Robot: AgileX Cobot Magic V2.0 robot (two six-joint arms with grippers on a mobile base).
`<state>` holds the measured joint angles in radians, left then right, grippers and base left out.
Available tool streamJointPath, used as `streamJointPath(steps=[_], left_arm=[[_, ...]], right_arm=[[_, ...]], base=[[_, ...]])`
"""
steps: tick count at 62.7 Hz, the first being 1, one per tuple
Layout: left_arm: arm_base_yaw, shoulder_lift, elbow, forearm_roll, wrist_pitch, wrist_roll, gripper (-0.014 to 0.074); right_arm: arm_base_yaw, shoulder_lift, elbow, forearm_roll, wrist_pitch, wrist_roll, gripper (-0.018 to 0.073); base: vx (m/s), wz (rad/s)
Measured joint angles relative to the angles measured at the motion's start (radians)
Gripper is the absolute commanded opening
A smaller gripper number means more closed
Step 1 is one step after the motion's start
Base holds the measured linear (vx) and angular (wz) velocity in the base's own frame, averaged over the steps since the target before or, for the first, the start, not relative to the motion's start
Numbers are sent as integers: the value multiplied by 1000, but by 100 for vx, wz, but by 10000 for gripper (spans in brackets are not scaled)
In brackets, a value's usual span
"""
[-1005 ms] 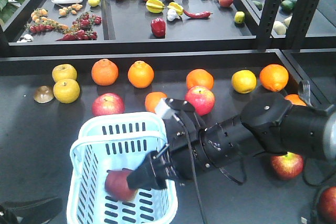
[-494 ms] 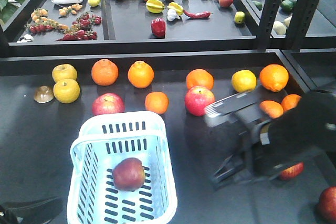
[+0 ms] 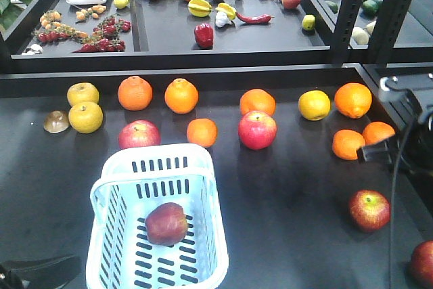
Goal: Pick three apples into basket with both arms
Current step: 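Move the right gripper back over the second red apple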
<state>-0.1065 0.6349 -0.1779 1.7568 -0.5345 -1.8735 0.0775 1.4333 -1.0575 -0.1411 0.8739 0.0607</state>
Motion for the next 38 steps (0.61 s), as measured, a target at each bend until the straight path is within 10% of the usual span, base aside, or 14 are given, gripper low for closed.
streamJointPath(steps=[17, 38], left_arm=[[0, 0, 0, 0, -1, 0, -6], [0, 0, 0, 0, -1, 0, -6]], right_arm=[[-42, 263, -250, 30, 102, -35, 674], [-45, 526, -465, -50, 253, 24, 670]], base=[[0, 0], [0, 0]])
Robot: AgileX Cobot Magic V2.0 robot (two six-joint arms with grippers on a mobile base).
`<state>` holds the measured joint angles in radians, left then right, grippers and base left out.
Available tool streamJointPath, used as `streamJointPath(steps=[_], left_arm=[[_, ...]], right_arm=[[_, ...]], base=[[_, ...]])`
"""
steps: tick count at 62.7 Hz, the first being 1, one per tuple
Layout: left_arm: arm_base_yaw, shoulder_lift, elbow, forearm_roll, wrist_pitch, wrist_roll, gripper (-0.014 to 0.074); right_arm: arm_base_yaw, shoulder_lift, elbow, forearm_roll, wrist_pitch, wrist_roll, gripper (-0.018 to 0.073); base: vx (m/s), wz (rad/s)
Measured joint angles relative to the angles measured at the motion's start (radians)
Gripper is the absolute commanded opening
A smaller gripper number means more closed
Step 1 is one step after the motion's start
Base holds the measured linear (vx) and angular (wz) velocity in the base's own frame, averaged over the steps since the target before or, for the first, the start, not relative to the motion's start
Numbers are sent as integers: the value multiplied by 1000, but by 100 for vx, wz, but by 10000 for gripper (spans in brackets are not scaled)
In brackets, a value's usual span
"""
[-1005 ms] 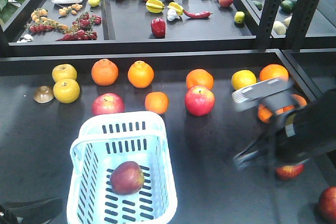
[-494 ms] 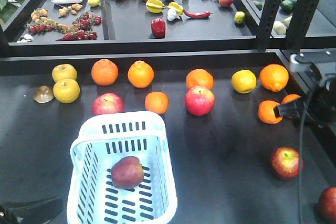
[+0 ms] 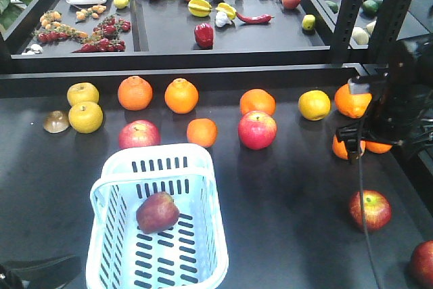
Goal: Pick three apples into basket with both arms
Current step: 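Move the right gripper back over the second red apple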
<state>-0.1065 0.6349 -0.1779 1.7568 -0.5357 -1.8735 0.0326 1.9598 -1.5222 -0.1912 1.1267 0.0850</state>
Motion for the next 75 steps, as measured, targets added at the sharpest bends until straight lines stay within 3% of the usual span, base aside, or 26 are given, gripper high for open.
streamJointPath(steps=[27, 47, 75], left_arm=[[0, 0, 0, 0, 0, 0, -6], [0, 0, 0, 0, 0, 0, -6], [0, 0, 0, 0, 0, 0, -6]], right_arm=[[-71, 158, -31, 31, 38, -4, 639], [-72, 200, -34, 135, 5, -49, 627], [-73, 301, -35, 131, 3, -56, 603]], base=[[0, 0], [0, 0], [0, 0]])
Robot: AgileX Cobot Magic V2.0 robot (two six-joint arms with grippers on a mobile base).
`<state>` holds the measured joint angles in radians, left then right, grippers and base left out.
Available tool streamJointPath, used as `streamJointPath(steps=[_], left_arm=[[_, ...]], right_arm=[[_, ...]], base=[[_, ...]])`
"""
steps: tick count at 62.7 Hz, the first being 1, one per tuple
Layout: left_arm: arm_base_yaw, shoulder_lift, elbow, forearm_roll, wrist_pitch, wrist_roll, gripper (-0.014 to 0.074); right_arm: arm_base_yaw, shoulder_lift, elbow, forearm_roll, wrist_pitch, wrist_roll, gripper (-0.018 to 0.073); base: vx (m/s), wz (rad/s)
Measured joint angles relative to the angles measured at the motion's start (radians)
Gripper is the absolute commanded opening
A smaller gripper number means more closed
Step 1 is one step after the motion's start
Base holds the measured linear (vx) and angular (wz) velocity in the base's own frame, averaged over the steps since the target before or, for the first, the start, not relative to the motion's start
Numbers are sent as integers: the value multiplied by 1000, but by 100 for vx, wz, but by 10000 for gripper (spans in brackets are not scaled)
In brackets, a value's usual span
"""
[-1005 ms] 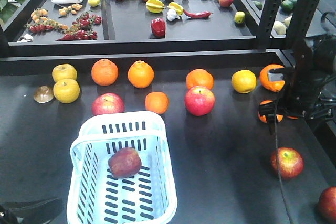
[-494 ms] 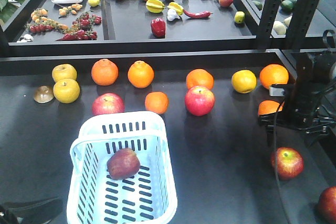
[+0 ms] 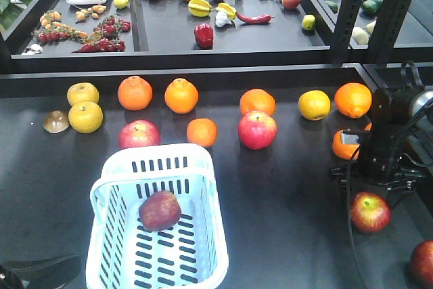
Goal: Pick three apples into basket with both arms
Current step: 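Move the right gripper back over the second red apple, then grasp the second red apple with the right gripper and lift, then lower the held red apple into the basket and open the right gripper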
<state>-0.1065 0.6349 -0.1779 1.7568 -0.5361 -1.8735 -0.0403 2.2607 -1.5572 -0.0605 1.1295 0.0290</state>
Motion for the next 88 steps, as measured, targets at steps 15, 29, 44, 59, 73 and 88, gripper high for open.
streamJointPath(steps=[15, 29, 44, 59, 73, 88], left_arm=[[0, 0, 0, 0, 0, 0, -6], [0, 0, 0, 0, 0, 0, -6], [0, 0, 0, 0, 0, 0, -6], [0, 0, 0, 0, 0, 0, -6], [0, 0, 0, 0, 0, 0, -6], [0, 0, 0, 0, 0, 0, -6]], right_arm=[[0, 13, -1, 0, 9, -1, 431], [1, 6, 0, 0, 45, -5, 115], [3, -128, 2, 32, 65, -39, -9], [54, -334, 2, 211, 84, -151, -5], [204, -548, 15, 342, 93, -219, -1], [439, -736, 127, 370, 103, -209, 0]], base=[[0, 0], [0, 0], [0, 0], [0, 0], [0, 0], [0, 0]])
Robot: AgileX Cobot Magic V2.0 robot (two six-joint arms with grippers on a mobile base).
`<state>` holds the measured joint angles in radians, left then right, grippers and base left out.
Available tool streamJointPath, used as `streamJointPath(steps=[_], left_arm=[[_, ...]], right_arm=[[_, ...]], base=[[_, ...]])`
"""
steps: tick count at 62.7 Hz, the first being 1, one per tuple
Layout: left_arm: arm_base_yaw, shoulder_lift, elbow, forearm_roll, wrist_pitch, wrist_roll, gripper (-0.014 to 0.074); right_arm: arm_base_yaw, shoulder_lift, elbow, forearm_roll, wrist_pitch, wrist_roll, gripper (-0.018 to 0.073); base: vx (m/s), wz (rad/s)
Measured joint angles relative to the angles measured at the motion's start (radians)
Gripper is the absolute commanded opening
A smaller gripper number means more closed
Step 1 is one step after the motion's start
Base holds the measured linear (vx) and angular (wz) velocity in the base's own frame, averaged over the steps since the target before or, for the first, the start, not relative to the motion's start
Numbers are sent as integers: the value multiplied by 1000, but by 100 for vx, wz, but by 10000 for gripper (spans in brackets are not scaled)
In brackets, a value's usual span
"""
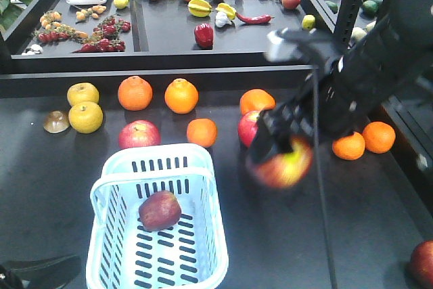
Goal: Pick three apples into basket with both arms
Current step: 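Lower the held red apple into the basket and open the right gripper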
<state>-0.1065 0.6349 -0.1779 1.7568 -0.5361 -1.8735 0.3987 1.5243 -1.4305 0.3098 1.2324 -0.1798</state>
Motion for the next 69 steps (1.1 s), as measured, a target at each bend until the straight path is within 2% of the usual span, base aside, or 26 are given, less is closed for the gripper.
streamJointPath(steps=[11, 21, 27, 34, 47, 54, 60, 69], left_arm=[[0, 0, 0, 0, 0, 0, -6], [0, 0, 0, 0, 0, 0, -6], [0, 0, 0, 0, 0, 0, -6], [0, 0, 0, 0, 0, 0, -6], [0, 0, 0, 0, 0, 0, -6], [0, 0, 0, 0, 0, 0, -6], [0, 0, 0, 0, -1, 0, -6], [0, 0, 0, 0, -1, 0, -6]], right_arm=[[158, -45, 155, 2, -105, 24, 2], [294, -13, 274, 22, -346, 20, 8], [341, 25, 298, 34, -474, 0, 32], [355, 85, 301, 43, -576, -40, 132], [358, 154, 301, 45, -608, -82, 510], [358, 158, 305, 46, -614, -99, 656], [358, 158, 305, 48, -632, -107, 716], [358, 158, 305, 48, -641, -108, 715]], base=[[0, 0], [0, 0], [0, 0], [0, 0], [0, 0], [0, 0], [0, 0], [0, 0]])
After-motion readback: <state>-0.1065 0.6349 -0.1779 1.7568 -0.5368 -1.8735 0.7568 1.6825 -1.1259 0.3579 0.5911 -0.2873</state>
